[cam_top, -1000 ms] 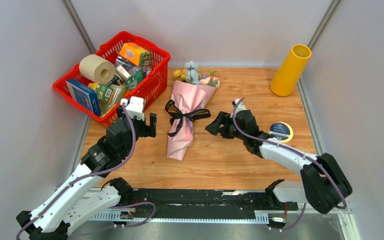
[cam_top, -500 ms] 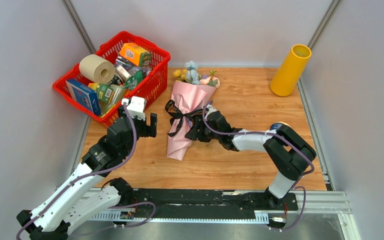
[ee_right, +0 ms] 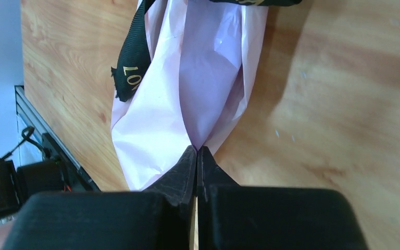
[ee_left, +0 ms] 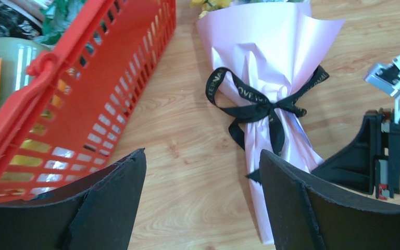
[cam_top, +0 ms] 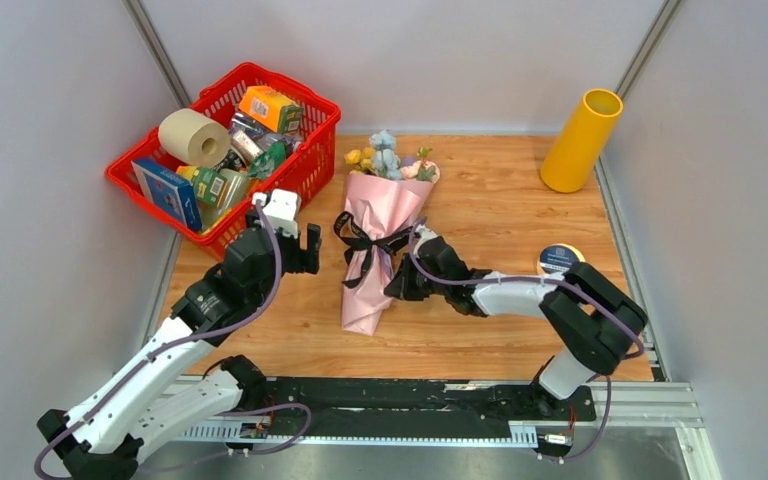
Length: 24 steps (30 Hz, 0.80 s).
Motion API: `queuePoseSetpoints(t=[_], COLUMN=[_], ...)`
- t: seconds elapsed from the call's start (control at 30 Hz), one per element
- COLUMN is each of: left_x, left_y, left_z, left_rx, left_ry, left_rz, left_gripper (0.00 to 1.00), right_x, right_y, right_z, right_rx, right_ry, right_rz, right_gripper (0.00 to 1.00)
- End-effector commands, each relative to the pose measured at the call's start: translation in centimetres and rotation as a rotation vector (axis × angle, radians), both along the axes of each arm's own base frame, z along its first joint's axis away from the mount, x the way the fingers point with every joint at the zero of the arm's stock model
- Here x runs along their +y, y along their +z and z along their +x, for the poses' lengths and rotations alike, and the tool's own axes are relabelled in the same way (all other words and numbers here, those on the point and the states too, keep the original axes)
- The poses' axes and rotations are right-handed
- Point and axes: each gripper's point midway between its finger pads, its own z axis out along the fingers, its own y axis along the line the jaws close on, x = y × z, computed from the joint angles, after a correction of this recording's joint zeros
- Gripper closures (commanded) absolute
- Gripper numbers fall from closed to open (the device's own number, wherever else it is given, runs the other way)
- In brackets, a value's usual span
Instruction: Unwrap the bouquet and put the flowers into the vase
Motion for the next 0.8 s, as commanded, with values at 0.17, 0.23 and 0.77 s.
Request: queuePoseSetpoints(t=[0.17,0.23,0.77], left_x=[-5.1,-6.0,-10.3], left_y=[-0.7,-2.1,-13.4], left_z=[-1.3,-1.5,-3.0], left_rx=[0.153,0.194,0.512], left_ry=[-0.138,-0.154,-0.202], left_rz=[-0.233,-0.27,-0.372], left_gripper=[0.17,0.17,0.23], right_x=[-4.5,-5.3,-7.4], right_y=[2.3,2.2,7.0], right_z=[-4.3,-5.4,-6.0], right_rx=[-0.069,-0.061,-0.184], right_ry=[-0.025,-0.037,-0.137], right_rz=[0.002,0.012,0.046], right_gripper=[1.0,1.0,0.62])
